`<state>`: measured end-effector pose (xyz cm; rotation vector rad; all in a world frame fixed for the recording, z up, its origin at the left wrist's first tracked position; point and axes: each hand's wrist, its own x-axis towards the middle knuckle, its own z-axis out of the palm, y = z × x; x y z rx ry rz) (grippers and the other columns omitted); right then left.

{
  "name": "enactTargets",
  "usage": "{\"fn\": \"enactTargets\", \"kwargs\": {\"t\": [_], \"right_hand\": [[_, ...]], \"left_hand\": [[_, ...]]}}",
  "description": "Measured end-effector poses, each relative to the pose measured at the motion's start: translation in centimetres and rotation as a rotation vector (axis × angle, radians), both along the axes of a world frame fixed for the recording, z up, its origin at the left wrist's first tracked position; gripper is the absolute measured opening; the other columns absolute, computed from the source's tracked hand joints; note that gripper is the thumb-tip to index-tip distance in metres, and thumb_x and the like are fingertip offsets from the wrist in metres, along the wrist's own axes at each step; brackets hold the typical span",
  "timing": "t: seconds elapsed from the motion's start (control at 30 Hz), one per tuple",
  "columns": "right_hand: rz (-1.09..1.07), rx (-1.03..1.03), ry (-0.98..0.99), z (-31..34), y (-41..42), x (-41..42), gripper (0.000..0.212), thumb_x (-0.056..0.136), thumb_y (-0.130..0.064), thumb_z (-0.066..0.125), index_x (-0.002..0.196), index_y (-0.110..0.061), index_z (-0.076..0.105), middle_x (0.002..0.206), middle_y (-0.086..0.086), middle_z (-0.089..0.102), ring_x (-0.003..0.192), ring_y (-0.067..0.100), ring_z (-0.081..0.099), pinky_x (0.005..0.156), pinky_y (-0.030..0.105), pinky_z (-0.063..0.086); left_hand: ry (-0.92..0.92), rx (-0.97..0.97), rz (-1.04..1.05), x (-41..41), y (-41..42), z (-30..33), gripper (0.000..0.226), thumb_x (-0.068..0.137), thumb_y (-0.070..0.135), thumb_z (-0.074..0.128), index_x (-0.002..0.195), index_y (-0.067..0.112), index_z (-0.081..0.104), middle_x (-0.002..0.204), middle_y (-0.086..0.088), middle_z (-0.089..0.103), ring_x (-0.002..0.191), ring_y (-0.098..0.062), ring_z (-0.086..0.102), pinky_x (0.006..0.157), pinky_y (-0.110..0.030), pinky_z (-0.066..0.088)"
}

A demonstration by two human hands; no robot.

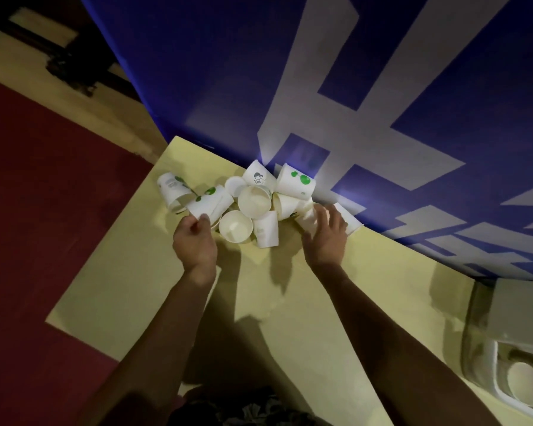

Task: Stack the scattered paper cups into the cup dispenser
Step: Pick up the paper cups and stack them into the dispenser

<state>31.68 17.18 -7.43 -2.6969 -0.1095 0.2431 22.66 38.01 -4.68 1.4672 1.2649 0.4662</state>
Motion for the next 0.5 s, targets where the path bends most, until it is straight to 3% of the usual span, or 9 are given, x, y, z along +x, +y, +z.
{"fn": "enactTargets", "kwargs": {"t": [0.07,0.17,0.37,0.5], "right_hand": [[0.084,-0.091,0.083,-0.3,0.6,0.6,0.059,0.088,-0.017,0.062,0.143,-0.022,0.041,0.154,0.008,0.030,0.139,0.032,0.028,0.112,0.050,0.031],[0.145,-0.164,0.054,-0.3,0.9,0.7,0.040,0.094,-0.021,0.056,0.134,-0.021,0.050,0.145,0.008,0.039,0.129,0.031,0.037,0.103,0.047,0.042],[0.144,-0.179,0.012,0.5,-1.2,-1.8,0.016,0.095,-0.018,0.055,0.108,-0.011,0.063,0.125,0.010,0.048,0.111,0.030,0.045,0.080,0.042,0.052],[0.118,-0.084,-0.071,1.7,-4.3,-4.9,0.013,0.084,-0.013,0.068,0.097,-0.011,0.069,0.113,0.011,0.056,0.101,0.033,0.050,0.081,0.041,0.048]], "left_hand": [[-0.014,0.046,-0.063,-0.2,-0.3,0.6,0.015,0.094,0.018,0.059,0.082,0.009,0.060,0.084,-0.003,0.063,0.080,-0.013,0.059,0.079,-0.026,0.047],[-0.053,0.141,-0.177,-1.1,-1.0,1.8,0.014,0.095,0.019,0.057,0.083,0.013,0.057,0.083,0.002,0.062,0.080,-0.010,0.057,0.078,-0.023,0.047],[-0.090,0.353,-0.434,-3.6,-2.7,3.5,0.014,0.095,0.018,0.057,0.087,0.008,0.061,0.081,-0.003,0.061,0.071,-0.022,0.055,0.062,-0.037,0.048],[-0.112,0.461,-0.648,-4.8,-5.0,4.5,0.010,0.094,0.016,0.059,0.085,0.010,0.060,0.077,-0.001,0.058,0.068,-0.021,0.052,0.061,-0.038,0.047]]}}
